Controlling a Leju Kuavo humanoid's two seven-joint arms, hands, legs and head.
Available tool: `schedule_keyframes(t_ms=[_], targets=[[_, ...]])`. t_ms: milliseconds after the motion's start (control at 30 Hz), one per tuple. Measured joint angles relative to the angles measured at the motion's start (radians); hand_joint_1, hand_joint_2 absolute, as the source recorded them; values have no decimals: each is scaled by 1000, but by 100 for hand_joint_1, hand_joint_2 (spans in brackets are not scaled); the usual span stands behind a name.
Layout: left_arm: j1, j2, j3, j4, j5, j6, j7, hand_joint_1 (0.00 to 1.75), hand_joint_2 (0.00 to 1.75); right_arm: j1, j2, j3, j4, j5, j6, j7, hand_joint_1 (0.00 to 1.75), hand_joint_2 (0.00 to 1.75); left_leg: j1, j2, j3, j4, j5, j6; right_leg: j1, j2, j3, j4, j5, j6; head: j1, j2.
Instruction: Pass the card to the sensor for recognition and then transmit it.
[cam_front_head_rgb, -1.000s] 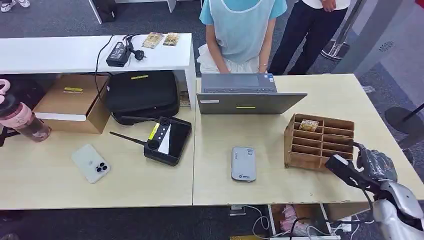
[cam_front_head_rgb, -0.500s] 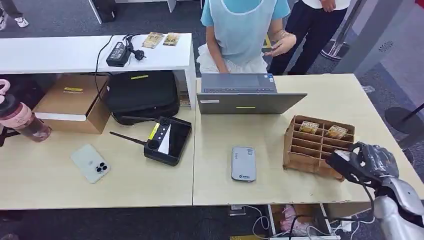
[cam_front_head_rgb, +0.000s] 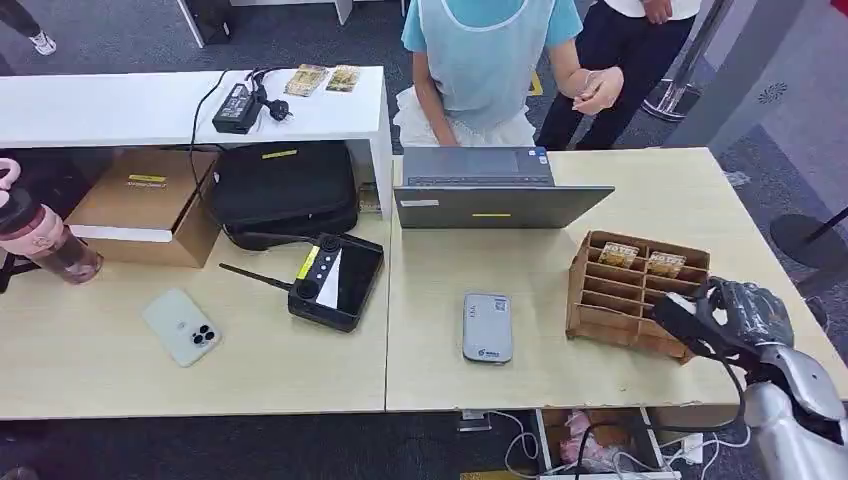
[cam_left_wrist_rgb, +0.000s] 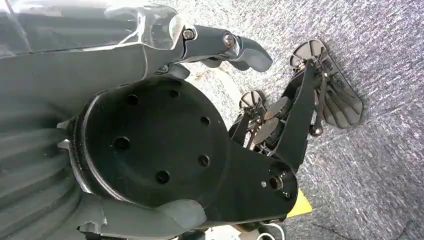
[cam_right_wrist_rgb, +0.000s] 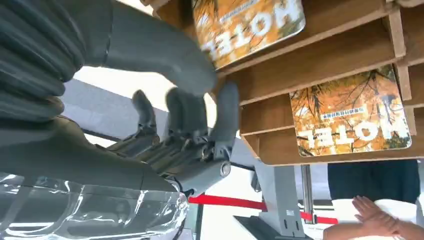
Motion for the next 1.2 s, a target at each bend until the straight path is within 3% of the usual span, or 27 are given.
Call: schedule_keyframes(t_ms=[800, 1200], targets=[[1, 0, 0, 0, 1, 2, -5, 0, 175, -13, -5, -5, 14, -66, 4, -20, 0, 175, 0, 0, 1, 0, 0, 0, 0, 0, 1, 0, 0, 0, 0, 0], [2, 0, 0, 0, 8, 12, -12, 0, 175, 84, -17, -86, -161, -141, -16, -57, 0, 175, 0, 0, 1, 0, 0, 0, 0, 0, 1, 0, 0, 0, 0, 0]])
